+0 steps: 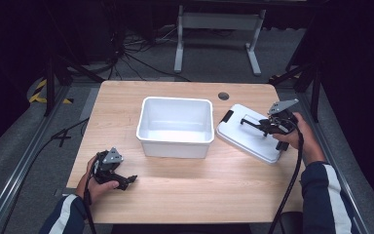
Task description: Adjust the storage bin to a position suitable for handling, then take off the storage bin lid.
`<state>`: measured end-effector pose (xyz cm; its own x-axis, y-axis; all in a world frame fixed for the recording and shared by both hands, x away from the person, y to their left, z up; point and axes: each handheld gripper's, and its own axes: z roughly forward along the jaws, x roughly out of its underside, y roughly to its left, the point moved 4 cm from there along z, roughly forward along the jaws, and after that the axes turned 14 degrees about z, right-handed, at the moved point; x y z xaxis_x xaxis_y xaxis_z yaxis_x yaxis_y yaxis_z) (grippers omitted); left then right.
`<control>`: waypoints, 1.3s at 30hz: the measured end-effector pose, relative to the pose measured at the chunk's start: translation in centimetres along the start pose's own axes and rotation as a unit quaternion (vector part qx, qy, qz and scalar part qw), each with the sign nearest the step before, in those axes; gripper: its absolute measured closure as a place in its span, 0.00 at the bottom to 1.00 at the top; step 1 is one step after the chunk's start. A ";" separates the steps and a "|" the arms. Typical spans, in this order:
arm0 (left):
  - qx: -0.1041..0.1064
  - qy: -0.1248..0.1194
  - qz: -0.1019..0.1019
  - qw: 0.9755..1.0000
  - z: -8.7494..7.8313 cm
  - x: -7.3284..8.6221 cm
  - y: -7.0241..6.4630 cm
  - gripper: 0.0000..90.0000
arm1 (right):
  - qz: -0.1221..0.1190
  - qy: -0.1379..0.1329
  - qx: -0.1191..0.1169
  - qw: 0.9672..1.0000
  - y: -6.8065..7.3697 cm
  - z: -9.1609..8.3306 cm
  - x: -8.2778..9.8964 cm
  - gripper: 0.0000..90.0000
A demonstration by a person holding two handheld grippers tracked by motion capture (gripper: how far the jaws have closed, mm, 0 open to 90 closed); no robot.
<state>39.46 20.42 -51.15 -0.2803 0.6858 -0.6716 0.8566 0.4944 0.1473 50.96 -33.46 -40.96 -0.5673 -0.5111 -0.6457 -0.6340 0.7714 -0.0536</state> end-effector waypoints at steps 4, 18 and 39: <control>0.001 -0.001 0.006 1.000 0.1 -0.1 0.1 0.00 | 0.003 -0.010 -0.002 1.000 0.6 -0.4 -0.1 0.77; 0.002 0.000 0.007 1.000 0.0 -0.1 0.1 0.00 | 0.012 -0.032 -0.006 0.999 2.1 -2.3 -0.1 0.72; 0.002 -0.001 0.010 1.000 0.0 -0.1 0.1 0.00 | 0.025 -0.043 0.017 0.999 4.8 -6.2 3.4 0.50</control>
<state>39.60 20.41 -51.11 -0.2621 0.6947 -0.6698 0.8636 0.4787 0.1585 42.73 -33.81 -38.74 -0.5501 -0.4383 -0.7108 -0.5867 0.8086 -0.0444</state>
